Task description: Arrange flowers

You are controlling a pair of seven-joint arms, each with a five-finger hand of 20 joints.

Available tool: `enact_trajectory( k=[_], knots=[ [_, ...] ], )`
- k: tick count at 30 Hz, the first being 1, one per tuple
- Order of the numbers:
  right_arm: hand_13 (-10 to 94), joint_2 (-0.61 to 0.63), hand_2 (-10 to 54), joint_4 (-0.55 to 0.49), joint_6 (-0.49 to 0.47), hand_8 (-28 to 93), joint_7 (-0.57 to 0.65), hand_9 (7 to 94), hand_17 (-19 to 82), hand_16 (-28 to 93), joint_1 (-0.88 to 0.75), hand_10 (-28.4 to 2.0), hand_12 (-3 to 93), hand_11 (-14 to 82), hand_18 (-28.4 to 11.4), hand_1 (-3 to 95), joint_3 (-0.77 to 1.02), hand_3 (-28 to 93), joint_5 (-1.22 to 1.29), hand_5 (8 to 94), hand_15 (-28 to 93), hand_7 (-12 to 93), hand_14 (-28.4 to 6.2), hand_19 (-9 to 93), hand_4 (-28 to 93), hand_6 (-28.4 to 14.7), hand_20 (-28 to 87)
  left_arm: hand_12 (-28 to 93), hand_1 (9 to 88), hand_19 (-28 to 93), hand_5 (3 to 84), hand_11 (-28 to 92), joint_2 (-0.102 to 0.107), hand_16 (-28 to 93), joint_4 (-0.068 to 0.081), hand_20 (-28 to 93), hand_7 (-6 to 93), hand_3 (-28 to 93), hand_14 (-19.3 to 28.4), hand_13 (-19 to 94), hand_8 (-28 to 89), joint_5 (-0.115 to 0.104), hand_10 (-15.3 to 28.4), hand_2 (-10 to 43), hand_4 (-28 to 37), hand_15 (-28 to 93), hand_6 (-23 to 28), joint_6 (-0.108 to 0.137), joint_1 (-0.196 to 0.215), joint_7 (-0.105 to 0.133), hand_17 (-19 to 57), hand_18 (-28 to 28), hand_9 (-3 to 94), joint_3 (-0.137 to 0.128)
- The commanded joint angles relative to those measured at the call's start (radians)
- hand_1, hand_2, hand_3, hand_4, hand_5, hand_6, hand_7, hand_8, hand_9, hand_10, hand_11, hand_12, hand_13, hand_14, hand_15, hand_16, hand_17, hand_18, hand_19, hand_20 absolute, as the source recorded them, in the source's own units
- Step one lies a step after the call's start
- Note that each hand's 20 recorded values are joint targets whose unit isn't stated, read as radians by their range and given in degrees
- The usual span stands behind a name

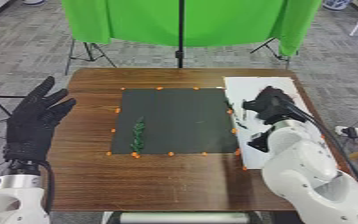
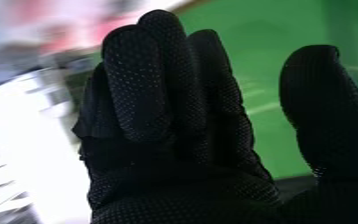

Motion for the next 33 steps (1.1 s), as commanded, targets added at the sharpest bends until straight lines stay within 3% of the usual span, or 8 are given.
enact_trajectory(
  k=[1,4,5,9,18,22,27,33],
  knots=[
    [66,0.133,-3.2,0.01,0.032,-12,0.132,70.1,32,11,-0.289,-20.4,16.4,31.6,-27.2,31.4,0.275,75,0.011,62.0,68,13,-15.9,90,-23,-5.2,18,11,25.5,52,35.0,22,-0.022,-7,0.025,16,13.7,79,24.7,24,-11,0.001,18.0,5.5,-22.4,47,6.0,-0.004,0.015,-0.002,-9.5,23.1,33.3,0.003],
    [66,0.138,-4.0,0.014,-0.017,-12,0.153,68.9,31,11,-0.334,-20.7,16.2,31.7,-27.3,32.1,0.329,75,0.034,60.3,69,13,-15.9,90,-24,-5.3,17,11,25.5,52,35.0,22,-0.025,-7,0.037,16,13.8,79,24.7,24,-11,-0.015,18.0,5.5,-22.5,47,6.0,0.004,0.015,-0.008,-9.4,23.1,33.4,0.008],
    [65,0.141,-4.5,0.022,-0.046,-12,0.156,68.3,31,10,-0.332,-20.7,16.2,31.8,-27.3,32.3,0.328,75,0.029,59.8,69,13,-16.0,90,-24,-5.3,17,11,25.5,52,34.9,22,-0.025,-7,0.035,16,13.7,79,24.8,24,-11,-0.018,18.0,5.5,-22.5,47,6.0,0.003,0.025,-0.004,-9.5,23.1,33.4,0.005],
    [64,0.128,-6.1,0.03,-0.147,-12,0.147,67.0,30,10,-0.349,-21.1,16.0,32.0,-27.4,33.2,0.369,75,0.105,59.2,71,13,-16.2,90,-24,-5.1,17,11,25.5,52,34.9,22,-0.03,-7,0.037,16,13.7,79,24.8,24,-11,-0.014,18.0,5.4,-22.6,47,6.0,0.0,0.021,-0.009,-9.4,23.2,33.5,0.008],
    [63,0.136,-7.0,0.065,-0.183,-12,0.164,66.4,28,10,-0.337,-20.8,15.8,32.3,-27.3,34.9,0.334,76,0.088,59.7,72,14,-16.1,90,-25,-4.2,18,11,25.4,52,34.8,22,-0.032,-7,0.035,16,13.8,79,24.7,24,-11,-0.012,18.0,5.4,-22.5,48,5.9,0.0,0.019,-0.001,-9.4,23.2,33.5,0.009],
    [63,0.138,-7.8,0.074,-0.212,-12,0.164,67.2,28,10,-0.341,-20.4,16.1,33.0,-27.3,36.3,0.322,75,0.082,62.1,72,14,-15.9,90,-25,-3.9,18,11,25.5,52,34.8,22,-0.042,-7,0.035,17,13.8,79,24.7,24,-11,-0.009,18.0,5.4,-22.5,48,5.9,-0.005,0.017,-0.013,-9.4,23.3,33.5,0.001],
    [65,0.176,-9.2,0.139,-0.181,-12,0.165,70.1,29,10,-0.272,-18.9,16.6,35.2,-26.7,39.3,0.203,75,0.052,67.2,72,15,-14.9,90,-25,-2.7,19,11,25.5,52,34.8,22,-0.043,-7,0.03,17,13.8,79,24.7,24,-11,-0.015,18.0,5.4,-22.4,48,6.0,0.003,0.028,-0.007,-9.4,23.2,33.5,-0.001],
    [77,0.227,-9.5,0.167,-0.073,1,0.152,84.5,37,14,-0.274,-12.6,20.2,39.5,-23.9,52.9,0.145,67,-0.064,84.8,71,17,-9.3,93,-28,-0.6,28,11,25.6,52,34.7,22,-0.039,-7,0.028,17,13.8,79,24.8,25,-11,-0.015,18.0,5.4,-22.3,48,6.0,0.007,0.031,-0.002,-9.4,23.3,33.5,-0.001]
  ],
)
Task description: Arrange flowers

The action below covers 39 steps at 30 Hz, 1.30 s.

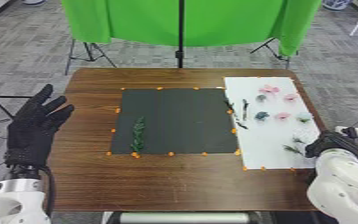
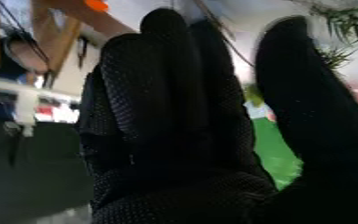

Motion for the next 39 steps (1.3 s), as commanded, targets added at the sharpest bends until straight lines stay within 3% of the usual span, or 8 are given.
enact_trajectory(
  k=[1,6,10,17,25,27,29,39],
  knots=[
    [79,0.058,-9.5,0.051,0.131,2,-0.009,86.2,39,15,-0.009,-11.7,21.6,39.5,-23.4,54.9,-0.055,66,-0.121,86.9,71,17,-8.2,93,-28,-0.2,31,11,25.6,52,34.7,22,-0.008,-7,-0.001,17,13.8,79,24.8,25,-11,-0.006,18.0,5.4,-22.3,48,6.0,0.007,0.026,0.001,-9.4,23.3,33.5,-0.004],
    [82,0.059,-9.5,0.035,0.182,4,-0.016,90.5,43,17,-0.024,-10.6,22.5,38.8,-22.6,57.0,-0.017,66,-0.148,90.2,71,17,-7.1,93,-28,-0.6,37,11,25.6,52,34.7,22,-0.007,-7,-0.005,17,13.8,79,24.7,25,-11,-0.01,18.0,5.4,-22.3,48,6.0,0.013,0.04,0.008,-9.4,23.4,33.5,-0.007],
    [83,0.026,-9.5,-0.055,0.202,5,-0.057,92.0,44,17,-0.03,-10.7,22.2,38.8,-22.5,56.4,0.018,68,-0.171,91.4,71,17,-7.2,93,-28,-0.9,40,11,25.5,52,34.7,22,-0.004,-7,-0.01,17,13.9,79,24.8,25,-11,-0.01,18.1,5.3,-22.3,48,6.1,0.016,0.045,0.01,-9.3,23.3,33.5,-0.012],
    [84,-0.094,-9.5,-0.142,0.161,6,-0.181,92.7,45,18,0.252,-10.9,22.0,39.3,-23.0,56.0,-0.229,70,-0.187,91.8,72,16,-7.5,93,-28,-1.4,43,11,25.6,52,34.7,22,-0.005,-7,-0.032,17,13.9,79,24.8,25,-11,-0.009,18.1,5.4,-22.5,48,6.1,0.028,0.087,0.016,-9.3,23.3,33.5,-0.049],
    [84,-0.4,-9.5,0.05,0.087,8,-0.262,92.4,45,18,0.599,-10.7,21.6,40.6,-23.6,54.5,-0.626,73,-0.221,91.7,73,16,-7.8,93,-28,-1.5,45,11,25.6,52,34.7,22,-0.009,-7,-0.044,17,13.9,79,24.8,25,-11,-0.007,18.0,5.4,-22.5,48,6.1,0.034,0.105,-0.001,-9.3,23.3,33.4,-0.07],
    [84,-0.444,-9.5,0.09,0.069,8,-0.267,92.3,45,18,0.622,-10.7,21.5,40.8,-23.6,54.3,-0.675,73,-0.229,91.8,73,16,-7.9,93,-28,-1.6,45,11,25.6,52,34.7,22,-0.011,-7,-0.035,17,13.9,79,24.8,25,-11,-0.001,18.0,5.4,-22.5,48,6.1,0.024,0.077,-0.023,-9.3,23.3,33.4,-0.059],
    [84,-0.474,-9.5,0.136,0.069,8,-0.255,92.4,45,18,0.65,-10.7,21.5,41.3,-23.7,54.1,-0.725,73,-0.238,91.8,73,16,-7.9,93,-28,-1.5,45,11,25.6,52,34.7,22,-0.004,-7,-0.034,17,13.9,79,24.8,24,-11,0.002,18.0,5.4,-22.5,48,6.2,0.027,0.066,-0.023,-9.3,23.3,33.4,-0.05],
    [83,-0.61,-9.5,0.236,-0.101,8,-0.269,92.0,45,18,0.64,-11.0,22.1,45.2,-24.5,52.3,-0.781,72,-0.26,92.5,76,18,-8.9,93,-26,-1.1,48,11,25.7,52,34.9,22,-0.005,-7,-0.037,17,13.9,79,24.8,25,-11,0.016,18.1,5.4,-22.3,48,6.2,0.016,0.053,-0.058,-9.3,23.3,33.3,-0.055]
  ],
)
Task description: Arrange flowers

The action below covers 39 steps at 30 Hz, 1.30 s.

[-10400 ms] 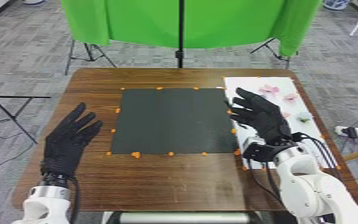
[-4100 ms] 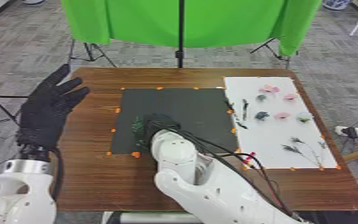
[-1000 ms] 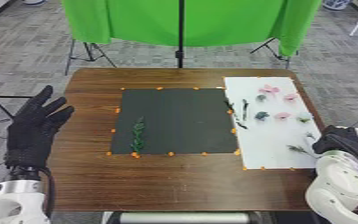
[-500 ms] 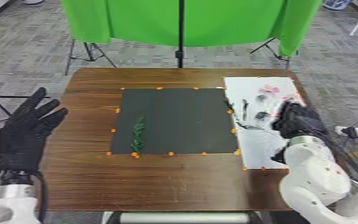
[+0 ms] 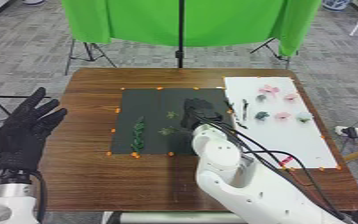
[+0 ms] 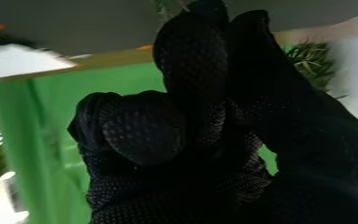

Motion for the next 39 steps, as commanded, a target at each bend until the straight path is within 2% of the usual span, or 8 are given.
enact_trajectory(
  k=[1,8,11,14,19,23,29,39],
  knots=[
    [83,-0.112,-9.5,0.037,-0.11,8,-0.016,92.1,45,18,-0.012,-11.1,22.1,45.4,-24.6,52.0,-0.038,71,-0.038,92.6,76,18,-9.0,93,-26,-1.2,48,11,25.6,52,34.9,22,-0.001,-7,0.006,17,13.9,79,24.8,24,-11,0.016,18.1,5.4,-22.3,48,6.3,-0.007,-0.019,-0.034,-9.3,23.3,33.4,0.007],
    [84,-0.137,-9.4,0.078,-0.104,9,0.02,93.1,47,18,0.004,-11.2,22.0,48.0,-25.5,48.0,-0.072,72,-0.039,93.4,78,18,-9.8,93,-25,-0.9,53,11,25.7,52,35.0,22,0.012,-7,0.024,17,13.9,79,24.8,24,-11,0.022,18.0,5.5,-22.4,48,6.3,-0.024,-0.074,-0.055,-9.3,23.3,33.3,0.041],
    [86,-0.143,-6.3,0.095,-0.09,6,0.052,93.6,49,19,0.021,-11.2,20.8,50.6,-26.1,45.6,-0.088,73,-0.03,93.7,79,20,-9.6,93,-25,-0.5,56,11,25.6,52,35.0,22,0.018,-7,0.029,17,13.9,79,24.8,24,-11,0.024,18.1,5.5,-22.3,48,6.3,-0.026,-0.091,-0.057,-9.3,23.3,33.4,0.054],
    [88,-0.136,-4.0,0.102,-0.046,1,0.088,93.7,50,19,0.043,-11.1,18.8,54.5,-26.4,44.0,-0.121,74,-0.026,93.7,79,22,-9.5,93,-24,-0.4,58,11,25.7,52,35.0,22,0.019,-7,0.03,17,13.9,79,24.8,24,-11,0.025,18.1,5.5,-22.4,48,6.5,-0.031,-0.094,-0.063,-9.3,23.3,33.4,0.057],
    [90,-0.151,-3.1,0.105,-0.099,-2,0.103,93.7,53,19,0.027,-11.2,16.3,58.4,-27.1,43.3,-0.099,75,-0.019,93.7,79,25,-9.5,93,-23,-0.3,60,11,25.7,52,35.0,22,0.016,-7,0.028,17,13.9,79,24.8,24,-11,0.027,18.1,5.5,-22.3,47,6.4,-0.031,-0.087,-0.066,-9.3,23.3,33.3,0.055],
    [92,-0.155,0.2,0.116,-0.066,-13,0.105,93.7,54,20,0.023,-11.2,15.3,59.5,-27.4,41.4,-0.099,75,-0.026,93.7,78,27,-9.4,93,-22,0.4,61,11,25.7,52,35.0,22,0.006,-7,0.034,17,14.0,79,24.8,24,-11,0.034,18.0,5.5,-22.3,48,6.4,-0.043,-0.1,-0.083,-9.3,23.3,33.4,0.06],
    [92,-0.16,1.6,0.121,-0.031,-16,0.112,93.7,54,20,0.015,-11.2,15.2,59.3,-27.1,41.4,-0.115,74,-0.049,93.7,77,27,-9.2,93,-22,0.9,60,11,25.6,52,35.1,22,0.002,-7,0.041,17,14.2,79,24.8,25,-11,0.038,18.0,5.5,-22.3,48,6.5,-0.053,-0.115,-0.096,-9.3,23.3,33.3,0.073],
    [92,-0.143,3.0,0.113,-0.055,-17,0.108,93.7,54,21,0.03,-11.2,14.4,58.4,-27.3,37.5,-0.147,74,-0.083,93.7,76,27,-9.1,93,-23,0.7,60,11,25.7,52,35.4,22,0.003,-7,0.036,17,14.1,79,24.8,24,-11,0.036,18.0,5.6,-22.2,48,6.7,-0.05,-0.104,-0.085,-9.3,23.3,33.3,0.071]
  ],
)
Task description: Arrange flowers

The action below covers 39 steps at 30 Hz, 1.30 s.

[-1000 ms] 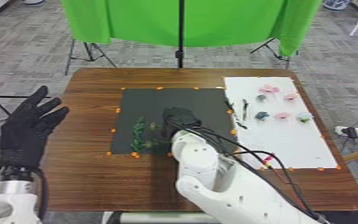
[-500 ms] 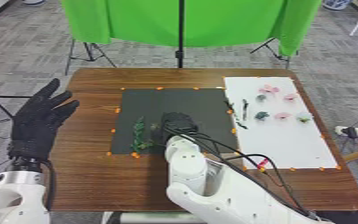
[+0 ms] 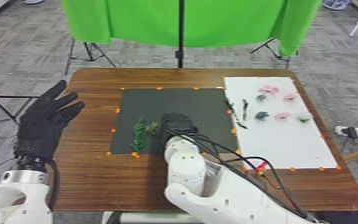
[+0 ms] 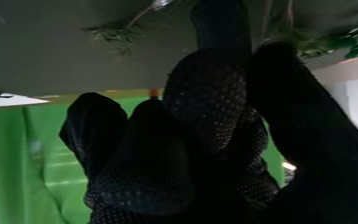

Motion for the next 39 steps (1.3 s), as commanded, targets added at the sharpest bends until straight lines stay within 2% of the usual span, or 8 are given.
enact_trajectory(
  k=[1,9,16,18,22,26,31,39],
  knots=[
    [92,0.012,2.1,-0.004,-0.006,-17,0.001,93.7,54,21,0.014,-11.2,14.5,57.7,-27.4,37.1,-0.03,75,-0.058,93.7,76,26,-9.2,93,-23,0.5,59,11,25.8,52,35.6,22,-0.012,-7,0.003,17,14.0,79,24.8,24,-11,0.006,18.0,5.6,-22.2,48,6.8,-0.008,0.017,-0.006,-9.3,23.3,33.3,0.0],
    [91,0.041,-0.7,0.002,-0.008,-16,-0.002,93.7,53,21,0.054,-11.4,15.4,56.4,-27.7,35.9,-0.034,76,-0.096,93.7,77,24,-9.3,93,-22,-0.2,60,11,25.8,52,35.9,22,-0.008,-7,-0.011,17,13.7,80,24.8,24,-11,-0.005,18.1,5.6,-22.1,48,7.1,0.012,0.056,0.02,-9.3,23.3,33.3,-0.008],
    [90,0.076,-1.9,-0.056,0.108,-15,-0.013,93.7,52,21,0.038,-11.6,15.8,55.7,-27.9,33.1,0.032,75,-0.095,93.7,77,24,-9.4,93,-22,-0.4,60,11,25.8,52,35.9,23,-0.02,-7,-0.016,17,13.8,80,24.8,24,-11,-0.006,18.1,5.6,-22.0,48,7.1,0.017,0.07,0.029,-9.3,23.3,33.3,-0.012],
    [87,0.098,-2.0,-0.074,0.138,-13,-0.005,93.7,49,20,0.04,-12.2,17.7,49.1,-28.3,32.8,0.068,75,-0.071,92.7,76,18,-9.9,93,-22,-1.3,55,11,25.8,52,35.9,22,-0.021,-7,-0.018,17,13.7,80,24.8,24,-11,-0.008,18.1,5.6,-22.0,48,7.1,0.023,0.079,0.033,-9.3,23.3,33.4,-0.017],
    [83,0.17,-2.3,-0.096,0.175,-11,0.041,92.0,43,17,0.053,-14.2,18.5,32.6,-28.4,32.5,0.138,74,-0.002,84.2,68,13,-10.6,93,-22,-3.1,40,11,25.7,52,35.7,22,-0.021,-7,-0.011,17,13.8,79,24.8,24,-10,-0.014,18.1,5.6,-22.1,48,7.0,0.027,0.084,0.038,-9.3,23.2,33.3,-0.02],
    [79,0.237,-3.9,-0.084,0.177,-11,0.101,86.3,39,16,0.064,-17.1,16.8,25.6,-28.4,32.6,0.203,75,0.092,70.3,66,12,-13.1,93,-21,-6.0,33,11,25.4,52,35.4,22,-0.025,-7,-0.014,17,13.7,79,24.7,24,-11,-0.017,18.0,5.7,-22.5,48,6.8,0.037,0.1,0.037,-9.4,23.2,33.3,-0.023],
    [74,0.297,-5.1,-0.038,0.156,-10,0.145,77.5,36,14,0.086,-20.0,15.9,28.1,-28.4,32.2,0.231,76,0.132,56.7,69,11,-14.9,93,-22,-9.4,30,11,25.4,52,35.4,22,-0.025,-7,-0.018,17,13.8,79,24.7,24,-11,-0.016,18.1,5.6,-22.6,48,6.7,0.04,0.106,0.043,-9.4,23.2,33.3,-0.014],
    [70,0.313,-8.2,0.01,0.037,-10,0.206,72.7,35,13,0.064,-21.7,16.3,34.4,-28.4,32.6,0.278,74,0.205,51.4,74,10,-15.8,93,-22,-12.6,31,11,25.6,52,35.5,22,-0.015,-7,-0.015,17,13.8,79,24.7,24,-11,-0.022,18.2,5.6,-22.5,48,6.9,0.043,0.105,0.063,-9.4,23.1,33.2,-0.008]
  ],
)
